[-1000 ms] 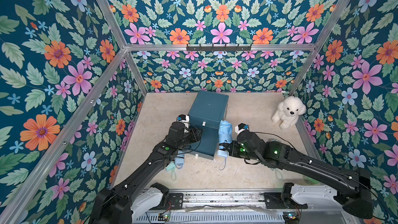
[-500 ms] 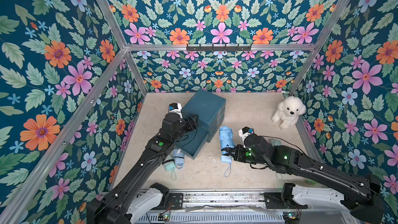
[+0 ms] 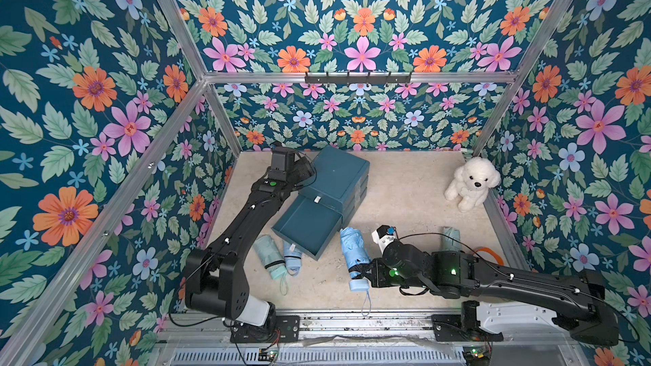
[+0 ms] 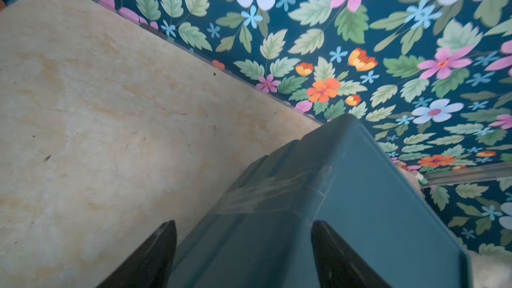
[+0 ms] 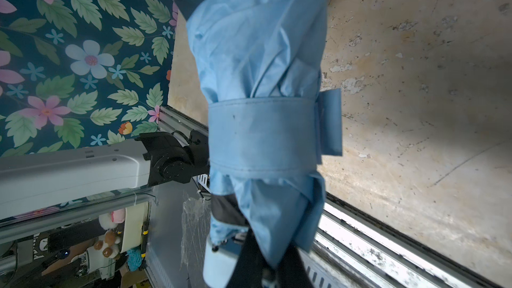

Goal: Place the umbrella in the drawer by color
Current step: Place the umbrella in the drawer.

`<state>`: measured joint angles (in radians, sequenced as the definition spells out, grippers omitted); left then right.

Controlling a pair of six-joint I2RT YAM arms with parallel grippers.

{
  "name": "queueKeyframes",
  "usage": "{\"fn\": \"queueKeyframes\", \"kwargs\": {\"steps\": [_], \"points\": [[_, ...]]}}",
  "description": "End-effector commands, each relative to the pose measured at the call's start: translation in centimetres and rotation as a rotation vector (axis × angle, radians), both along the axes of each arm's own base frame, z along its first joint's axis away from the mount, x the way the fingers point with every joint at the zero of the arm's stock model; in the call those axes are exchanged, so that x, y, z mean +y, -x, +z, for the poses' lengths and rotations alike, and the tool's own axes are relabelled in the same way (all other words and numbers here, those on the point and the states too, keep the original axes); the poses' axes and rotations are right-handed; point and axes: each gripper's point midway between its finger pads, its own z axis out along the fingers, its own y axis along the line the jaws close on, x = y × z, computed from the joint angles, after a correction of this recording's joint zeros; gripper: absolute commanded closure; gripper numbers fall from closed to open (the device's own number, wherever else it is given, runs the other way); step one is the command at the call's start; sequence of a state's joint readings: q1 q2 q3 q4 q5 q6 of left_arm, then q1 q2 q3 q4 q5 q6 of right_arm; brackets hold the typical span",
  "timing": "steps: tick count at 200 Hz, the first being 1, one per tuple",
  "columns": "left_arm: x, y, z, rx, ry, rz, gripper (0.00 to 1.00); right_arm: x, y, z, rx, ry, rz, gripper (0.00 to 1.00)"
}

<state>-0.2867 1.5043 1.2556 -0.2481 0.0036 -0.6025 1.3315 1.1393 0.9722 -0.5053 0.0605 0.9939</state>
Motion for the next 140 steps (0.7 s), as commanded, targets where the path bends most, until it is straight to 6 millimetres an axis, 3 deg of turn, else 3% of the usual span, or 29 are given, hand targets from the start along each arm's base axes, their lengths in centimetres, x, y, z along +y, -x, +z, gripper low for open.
{"fn": "queueKeyframes", "kwargs": {"steps": [1,82,140], "points": [[-0.7,0.7,-1.0,0.039,-0.001,-0.05,0.23,2.1,-0.8,2.2,-0.051,-0.084,0.0,1.0],[-5.5,5.7,-1.4,0.075,0.054,-0.203,0.39,4.8,-1.4,3.2,-0.043,-0.052,0.004,1.0],[-10.4,8.9,-1.5,0.098,0.112,-0.313,0.4,3.5,-3.3,1.4,0.005,0.021,-0.091,1.0]]}}
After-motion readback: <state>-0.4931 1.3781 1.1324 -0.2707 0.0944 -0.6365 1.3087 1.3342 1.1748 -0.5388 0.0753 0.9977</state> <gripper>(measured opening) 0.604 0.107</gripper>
